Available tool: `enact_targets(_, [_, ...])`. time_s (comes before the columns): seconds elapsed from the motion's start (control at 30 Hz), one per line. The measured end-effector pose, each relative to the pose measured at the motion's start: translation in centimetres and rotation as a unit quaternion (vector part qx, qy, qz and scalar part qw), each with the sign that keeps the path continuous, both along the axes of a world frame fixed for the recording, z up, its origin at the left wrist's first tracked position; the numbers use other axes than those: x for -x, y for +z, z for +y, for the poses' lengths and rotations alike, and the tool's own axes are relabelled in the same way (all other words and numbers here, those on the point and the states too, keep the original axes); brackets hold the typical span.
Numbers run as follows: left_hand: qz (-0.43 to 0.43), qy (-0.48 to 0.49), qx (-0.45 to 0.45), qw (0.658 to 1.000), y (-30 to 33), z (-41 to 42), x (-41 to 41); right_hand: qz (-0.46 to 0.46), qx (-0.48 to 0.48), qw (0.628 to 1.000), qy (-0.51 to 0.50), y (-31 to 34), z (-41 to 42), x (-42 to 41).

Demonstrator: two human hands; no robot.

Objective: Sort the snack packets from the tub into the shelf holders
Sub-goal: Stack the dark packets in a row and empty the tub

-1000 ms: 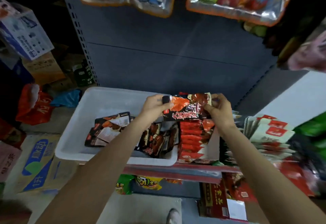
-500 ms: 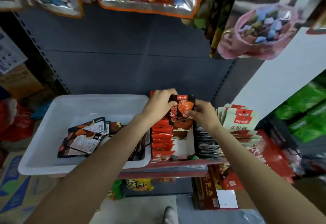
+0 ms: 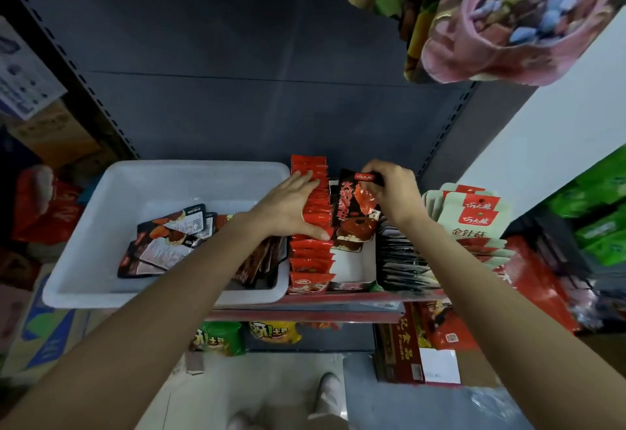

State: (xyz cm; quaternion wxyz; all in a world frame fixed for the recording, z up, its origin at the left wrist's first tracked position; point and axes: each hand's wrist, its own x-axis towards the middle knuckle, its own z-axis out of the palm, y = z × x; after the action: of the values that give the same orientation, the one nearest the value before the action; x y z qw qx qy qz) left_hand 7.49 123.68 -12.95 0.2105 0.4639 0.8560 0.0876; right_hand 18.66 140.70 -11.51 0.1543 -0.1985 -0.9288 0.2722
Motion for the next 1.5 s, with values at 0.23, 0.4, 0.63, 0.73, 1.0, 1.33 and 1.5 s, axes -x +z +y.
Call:
enact_targets(0.23, [-0.004, -0.01, -0.007, 1.0, -1.3, -0.2, 0.2, -0.149, -0.117, 0.982, 0.01, -0.9, -1.7, 1.3])
enact_targets(0.4, [-0.003, -0.004, -0.037, 0.999, -1.9, -0.5, 0.0, -0.202, -0.221, 0.953, 0.034, -1.7, -2.7, 1.3])
enact_targets(0.63, [-0.018, 0.1, -0.207, 0.973, -1.4, -2.6, 0.3, -0.083, -0.121, 0.989, 0.017, -1.3, -4.0, 1.6])
enact_targets(0.73, [0.009, 0.204, -0.261, 0.943, -2.9, -6.4, 1.8, -0.017, -0.069, 0.996, 0.052, -0.4, -6.9, 3.0])
enact_targets(1.0, [0.0, 0.331, -0.054, 0.942, -8.5, -18.7, 6.3, -0.139, -0.054, 0.97, 0.191, -3.6, -19.5, 9.9])
enact_targets(1.33, [-0.007, 0.199, 0.12, 0.973, -10.8, -21.7, 7.6, -0.419, -0.111, 0.851, 0.297, -9.5, -23.9, 13.3])
enact_targets(1.5, [-0.018, 0.147, 0.095, 0.984, -9.4, -22.8, 8.0, -0.446, -0.122, 0.845, 0.269, -10.1, -24.2, 13.9])
